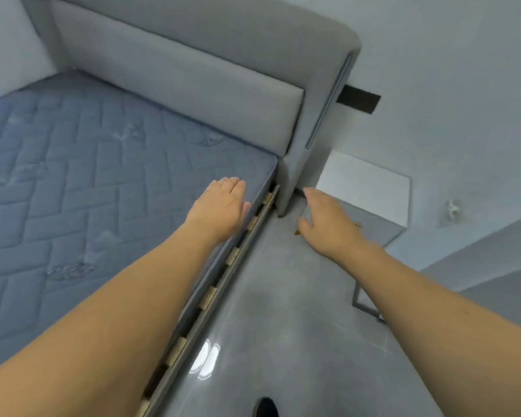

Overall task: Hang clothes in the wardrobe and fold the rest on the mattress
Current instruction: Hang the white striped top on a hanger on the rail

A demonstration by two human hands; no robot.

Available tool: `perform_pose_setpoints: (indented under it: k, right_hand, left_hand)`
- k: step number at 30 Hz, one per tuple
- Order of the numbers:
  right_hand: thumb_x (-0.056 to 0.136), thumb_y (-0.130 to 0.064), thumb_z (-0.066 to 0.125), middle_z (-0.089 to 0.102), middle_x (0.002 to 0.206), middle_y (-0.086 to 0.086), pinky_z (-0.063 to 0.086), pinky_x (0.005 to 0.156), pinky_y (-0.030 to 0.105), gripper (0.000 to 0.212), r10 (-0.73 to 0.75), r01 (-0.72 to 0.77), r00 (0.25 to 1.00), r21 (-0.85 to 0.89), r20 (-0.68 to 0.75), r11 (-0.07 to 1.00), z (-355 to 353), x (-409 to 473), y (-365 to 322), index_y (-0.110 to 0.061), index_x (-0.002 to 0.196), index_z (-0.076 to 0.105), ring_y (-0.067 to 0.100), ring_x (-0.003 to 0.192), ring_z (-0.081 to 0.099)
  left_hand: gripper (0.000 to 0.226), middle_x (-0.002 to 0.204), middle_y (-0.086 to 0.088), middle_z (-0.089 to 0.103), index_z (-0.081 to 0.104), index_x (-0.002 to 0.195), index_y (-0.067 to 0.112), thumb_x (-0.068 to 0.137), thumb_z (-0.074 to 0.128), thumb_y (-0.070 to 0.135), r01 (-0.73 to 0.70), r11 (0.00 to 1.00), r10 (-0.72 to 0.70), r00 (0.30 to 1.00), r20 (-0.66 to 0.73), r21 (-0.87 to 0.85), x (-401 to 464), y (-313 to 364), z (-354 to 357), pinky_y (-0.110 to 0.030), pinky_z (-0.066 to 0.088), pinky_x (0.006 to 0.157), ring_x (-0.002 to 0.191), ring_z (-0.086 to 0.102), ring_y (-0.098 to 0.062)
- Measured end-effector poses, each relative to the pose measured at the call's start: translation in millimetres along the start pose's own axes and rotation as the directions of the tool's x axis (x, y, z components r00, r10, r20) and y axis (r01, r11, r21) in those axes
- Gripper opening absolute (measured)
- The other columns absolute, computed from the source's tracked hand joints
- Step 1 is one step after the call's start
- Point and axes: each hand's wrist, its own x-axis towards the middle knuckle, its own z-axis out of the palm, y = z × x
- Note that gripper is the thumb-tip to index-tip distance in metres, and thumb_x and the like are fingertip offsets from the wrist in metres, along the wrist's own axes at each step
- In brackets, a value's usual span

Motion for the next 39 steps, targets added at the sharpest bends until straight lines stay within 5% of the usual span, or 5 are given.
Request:
perform_pose_setpoints:
  k: [8, 19, 29, 35, 39]
  right_hand:
    - [0.098, -0.02, 0.05, 0.026, 0.159, 0.016, 0.013, 0.12, 0.035, 0.064, -0.445, 0.466, 0.859, -0.025, 0.254, 0.884, 150.6, 24.1, -243.3, 0.0, 0.152, 0.023, 0.025, 0.147, 0.023]
    - [0.1, -0.021, 0.045, 0.02, 0.162, 0.012, 0.01, 0.121, 0.032, 0.063, -0.762, 0.825, 0.438, 0.124, 0.477, 0.552, 311.7, -100.1, -494.5, -0.004, 0.155, 0.018, 0.022, 0.149, 0.017]
    - [0.098, -0.018, 0.045, 0.023, 0.16, 0.013, 0.013, 0.121, 0.033, 0.063, -0.79, 0.912, 0.031, 0.307, 0.612, 0.273, 436.8, -272.9, -623.1, -0.003, 0.154, 0.019, 0.024, 0.148, 0.019]
    - [0.095, -0.014, 0.045, 0.033, 0.154, 0.013, 0.018, 0.117, 0.031, 0.061, -0.752, 0.9, -0.059, 0.362, 0.656, 0.245, 487.4, -322.7, -665.5, -0.004, 0.151, 0.025, 0.027, 0.143, 0.026]
    - [0.095, -0.015, 0.045, 0.042, 0.145, 0.015, 0.031, 0.108, 0.034, 0.053, -0.707, 0.846, -0.033, 0.396, 0.706, 0.356, 510.7, -328.9, -690.3, -0.005, 0.145, 0.033, 0.031, 0.134, 0.037]
  left_hand:
    - [0.051, 0.151, -0.015, 0.038, 0.035, 0.147, 0.001, 0.106, 0.037, 0.031, 0.468, 0.881, -0.47, 0.882, 0.022, 0.068, -222.0, -212.4, 9.2, -0.037, 0.021, 0.115, 0.137, 0.035, -0.031]
    - [0.051, 0.149, -0.016, 0.04, 0.037, 0.145, 0.0, 0.104, 0.039, 0.031, 0.876, 0.483, -0.875, 0.483, -0.042, 0.016, -535.3, -306.2, 32.3, -0.041, 0.024, 0.115, 0.136, 0.037, -0.031]
    - [0.042, 0.131, -0.02, 0.054, 0.05, 0.134, -0.002, 0.103, 0.047, 0.026, 0.984, 0.057, -0.998, 0.059, 0.003, -0.17, -773.9, -286.4, 88.4, -0.043, 0.036, 0.103, 0.118, 0.049, -0.035]
    - [0.047, 0.139, -0.014, 0.052, 0.047, 0.14, 0.003, 0.101, 0.051, 0.028, 0.963, -0.121, -0.992, -0.122, 0.011, -0.24, -844.7, -292.7, 113.8, -0.04, 0.035, 0.107, 0.126, 0.049, -0.031]
    - [0.047, 0.142, -0.015, 0.05, 0.046, 0.141, 0.004, 0.099, 0.052, 0.023, 0.929, -0.227, -0.972, -0.233, 0.013, -0.292, -877.7, -301.4, 112.9, -0.04, 0.035, 0.11, 0.131, 0.046, -0.029]
